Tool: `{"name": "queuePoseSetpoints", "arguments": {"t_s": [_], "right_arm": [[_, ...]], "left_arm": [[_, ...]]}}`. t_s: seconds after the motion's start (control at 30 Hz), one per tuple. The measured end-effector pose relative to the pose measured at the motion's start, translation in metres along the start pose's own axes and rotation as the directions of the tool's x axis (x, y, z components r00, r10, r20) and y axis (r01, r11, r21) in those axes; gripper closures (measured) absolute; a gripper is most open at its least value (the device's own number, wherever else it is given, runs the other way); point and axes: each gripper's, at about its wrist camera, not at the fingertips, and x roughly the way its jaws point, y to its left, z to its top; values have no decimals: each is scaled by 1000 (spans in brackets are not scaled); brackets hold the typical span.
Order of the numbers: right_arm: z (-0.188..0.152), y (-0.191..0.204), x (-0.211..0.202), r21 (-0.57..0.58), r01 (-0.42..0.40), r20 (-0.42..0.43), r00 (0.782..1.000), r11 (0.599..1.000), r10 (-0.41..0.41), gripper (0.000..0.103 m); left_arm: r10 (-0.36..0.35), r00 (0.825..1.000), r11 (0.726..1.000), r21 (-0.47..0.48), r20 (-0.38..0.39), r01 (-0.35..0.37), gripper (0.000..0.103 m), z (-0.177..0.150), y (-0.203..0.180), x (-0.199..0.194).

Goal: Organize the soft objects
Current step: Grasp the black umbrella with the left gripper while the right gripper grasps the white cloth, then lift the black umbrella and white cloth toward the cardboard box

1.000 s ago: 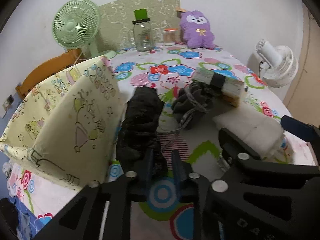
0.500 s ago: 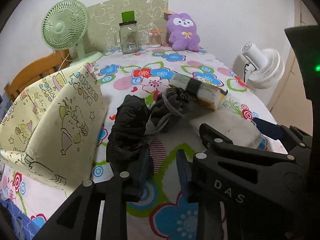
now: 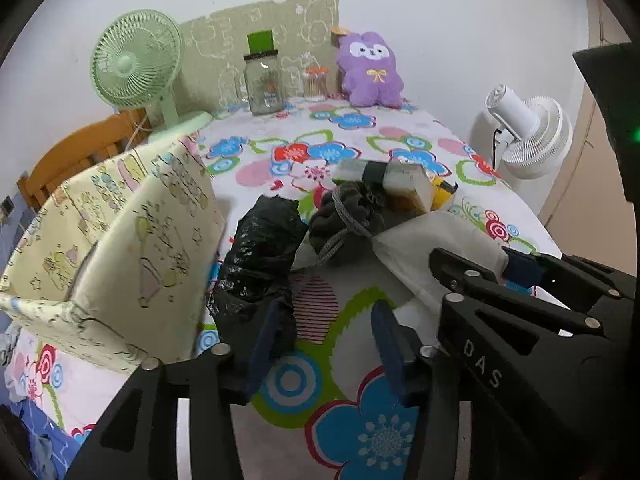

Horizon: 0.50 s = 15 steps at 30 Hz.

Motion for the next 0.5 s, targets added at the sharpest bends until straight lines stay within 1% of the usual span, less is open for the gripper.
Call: {"name": "queuePoseSetpoints", "arguments": {"t_s": [0.07, 0.17, 0.27, 0.5], "right_arm": [[0, 2, -5, -3, -2, 11, 1000, 1000, 2, 70], [0, 5, -13, -5, 1, 28, 1000, 1000, -1, 70], [1, 9, -20, -6, -4, 42, 999, 1000, 4, 71], [3, 22, -28, -19, -22, 61, 998, 1000, 23, 70]], "left_arm": [[3, 1000, 1000, -4, 15, -3, 47, 0, 2, -5], [18, 999, 1000, -13, 37, -18, 40, 0, 6, -10], [43, 998, 999, -26, 51, -42, 36, 1, 11, -12], [101, 994, 994, -54, 38, -99, 36, -1, 20, -4]]}}
